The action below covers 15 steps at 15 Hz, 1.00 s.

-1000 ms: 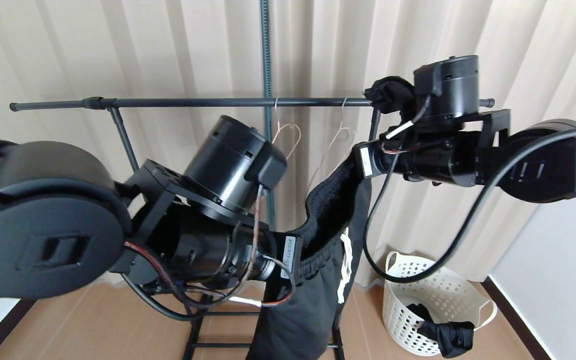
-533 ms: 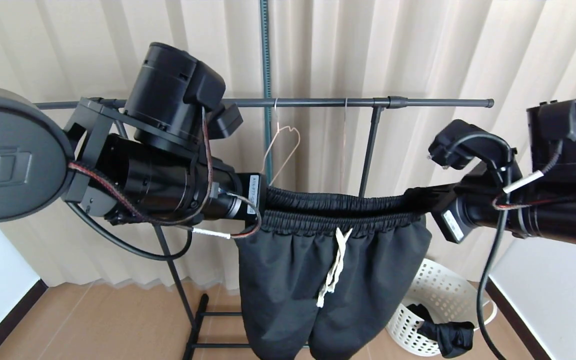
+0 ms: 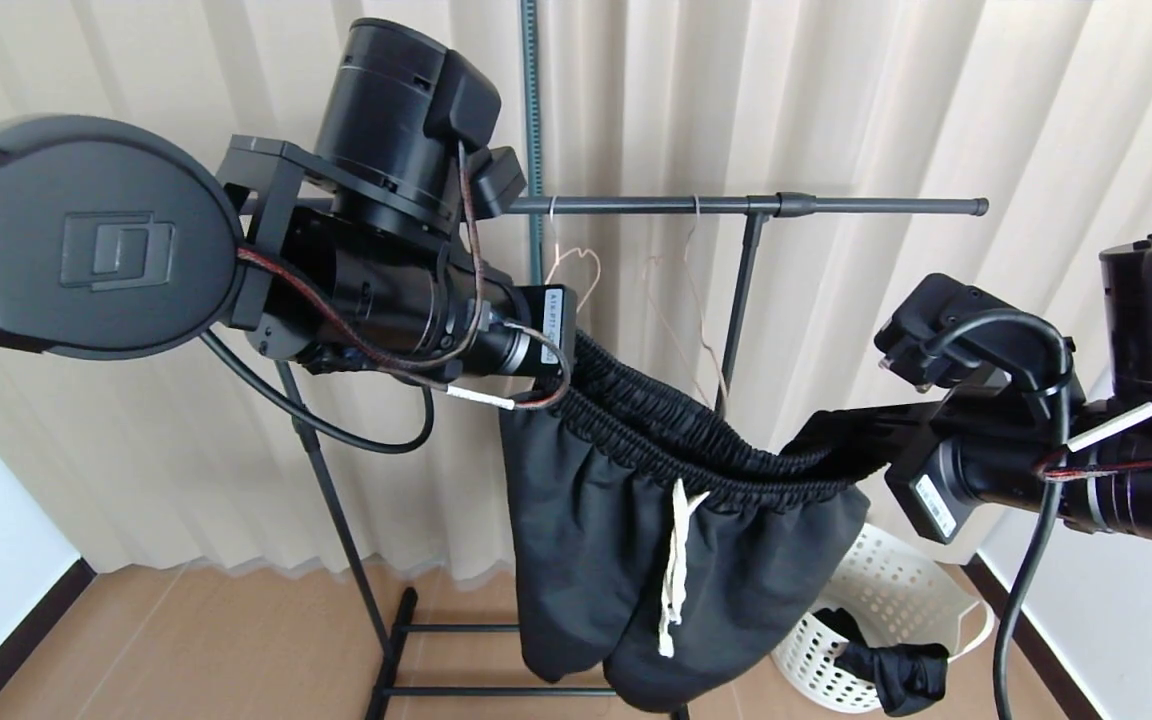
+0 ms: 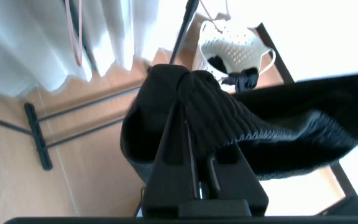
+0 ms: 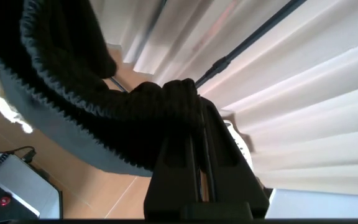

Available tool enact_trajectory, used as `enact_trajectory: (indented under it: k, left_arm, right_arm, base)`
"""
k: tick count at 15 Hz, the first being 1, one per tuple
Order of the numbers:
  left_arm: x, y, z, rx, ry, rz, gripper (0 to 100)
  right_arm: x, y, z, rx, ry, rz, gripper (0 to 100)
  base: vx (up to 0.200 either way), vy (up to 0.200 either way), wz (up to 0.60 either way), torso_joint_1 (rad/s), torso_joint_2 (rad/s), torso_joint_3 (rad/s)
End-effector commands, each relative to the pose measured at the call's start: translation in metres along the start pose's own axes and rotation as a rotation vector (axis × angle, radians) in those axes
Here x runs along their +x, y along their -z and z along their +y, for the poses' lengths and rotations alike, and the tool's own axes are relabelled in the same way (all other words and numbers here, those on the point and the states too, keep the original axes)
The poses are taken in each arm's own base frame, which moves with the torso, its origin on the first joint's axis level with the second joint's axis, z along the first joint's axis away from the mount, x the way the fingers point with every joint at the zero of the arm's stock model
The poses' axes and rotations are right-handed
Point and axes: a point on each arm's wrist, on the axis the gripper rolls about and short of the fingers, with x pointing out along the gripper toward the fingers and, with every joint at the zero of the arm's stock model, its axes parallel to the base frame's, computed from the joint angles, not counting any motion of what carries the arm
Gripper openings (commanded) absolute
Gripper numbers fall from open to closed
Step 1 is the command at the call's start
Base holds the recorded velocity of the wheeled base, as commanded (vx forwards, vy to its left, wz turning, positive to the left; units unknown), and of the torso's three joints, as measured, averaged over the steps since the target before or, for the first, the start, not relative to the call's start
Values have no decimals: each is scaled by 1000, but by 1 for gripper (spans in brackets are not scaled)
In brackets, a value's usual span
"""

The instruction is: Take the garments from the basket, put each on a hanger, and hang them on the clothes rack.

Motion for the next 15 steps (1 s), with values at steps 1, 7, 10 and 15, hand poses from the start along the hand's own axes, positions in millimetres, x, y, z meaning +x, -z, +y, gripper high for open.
enact_trajectory:
  k: [1, 7, 10, 15]
  left_arm:
    - [7, -4, -5, 3, 9, -6, 0]
    - [6, -16, -11, 0, 28, -51, 0]
    - [6, -16, -13, 2, 36, -54, 0]
    - [3, -25, -15, -3, 46, -89, 0]
  right_arm:
    - [3, 2, 1, -3, -4, 13, 0]
    - [13, 9, 11, -33, -52, 48, 0]
    - [13, 14, 14, -54, -66, 65, 100]
    - [12, 23, 41, -121, -222, 62, 100]
  base:
    - [0, 0, 0, 0, 0, 0]
    - [0, 0, 0, 0, 0, 0]
    - [0, 0, 0, 0, 0, 0]
    - [0, 0, 0, 0, 0, 0]
